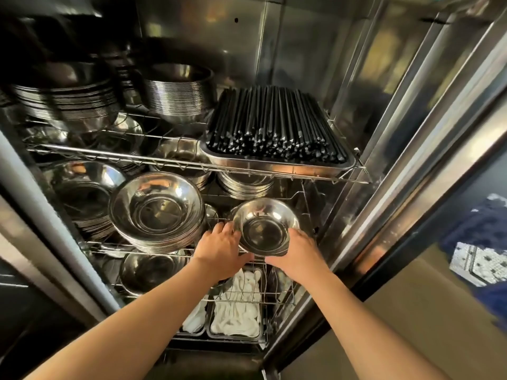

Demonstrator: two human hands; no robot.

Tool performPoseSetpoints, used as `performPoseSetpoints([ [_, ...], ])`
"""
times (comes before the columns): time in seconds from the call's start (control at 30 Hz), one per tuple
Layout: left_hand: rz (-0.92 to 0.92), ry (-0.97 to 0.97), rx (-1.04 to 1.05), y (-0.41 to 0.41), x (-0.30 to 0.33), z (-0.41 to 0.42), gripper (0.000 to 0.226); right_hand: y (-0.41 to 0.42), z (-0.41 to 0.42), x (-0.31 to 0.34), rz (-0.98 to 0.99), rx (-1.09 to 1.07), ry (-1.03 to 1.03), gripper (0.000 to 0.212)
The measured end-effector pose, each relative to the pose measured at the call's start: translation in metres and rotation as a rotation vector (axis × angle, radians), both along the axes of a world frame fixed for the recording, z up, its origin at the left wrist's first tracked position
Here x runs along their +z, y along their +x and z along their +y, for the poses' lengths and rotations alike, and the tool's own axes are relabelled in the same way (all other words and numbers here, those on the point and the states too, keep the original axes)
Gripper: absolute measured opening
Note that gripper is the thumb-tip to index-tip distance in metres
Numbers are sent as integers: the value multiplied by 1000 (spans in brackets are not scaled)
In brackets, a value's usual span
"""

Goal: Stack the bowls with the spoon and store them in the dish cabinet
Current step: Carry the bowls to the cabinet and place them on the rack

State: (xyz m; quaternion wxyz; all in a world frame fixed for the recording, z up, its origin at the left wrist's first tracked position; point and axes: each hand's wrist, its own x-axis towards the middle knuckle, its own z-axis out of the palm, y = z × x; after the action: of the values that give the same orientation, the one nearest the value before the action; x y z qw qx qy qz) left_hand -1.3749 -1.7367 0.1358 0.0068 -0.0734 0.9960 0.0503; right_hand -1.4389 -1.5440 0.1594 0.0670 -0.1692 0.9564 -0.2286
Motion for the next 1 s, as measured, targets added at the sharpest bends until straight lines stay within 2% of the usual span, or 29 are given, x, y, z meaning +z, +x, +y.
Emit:
performPoseSetpoints([
  [0.23,10,52,4,15,1,-17,69,8,-19,-4,-14,62,34,66],
  [0.7,17,178,56,40,3,-31,54,18,-38,-2,39,191,136,76],
  [0.87,-9,190,81,62,10,-32,62,17,-29,1,49,275,169,61],
  [1.0,-27,174,129,87,25,-28,53,28,-20,13,116,329,167,45],
])
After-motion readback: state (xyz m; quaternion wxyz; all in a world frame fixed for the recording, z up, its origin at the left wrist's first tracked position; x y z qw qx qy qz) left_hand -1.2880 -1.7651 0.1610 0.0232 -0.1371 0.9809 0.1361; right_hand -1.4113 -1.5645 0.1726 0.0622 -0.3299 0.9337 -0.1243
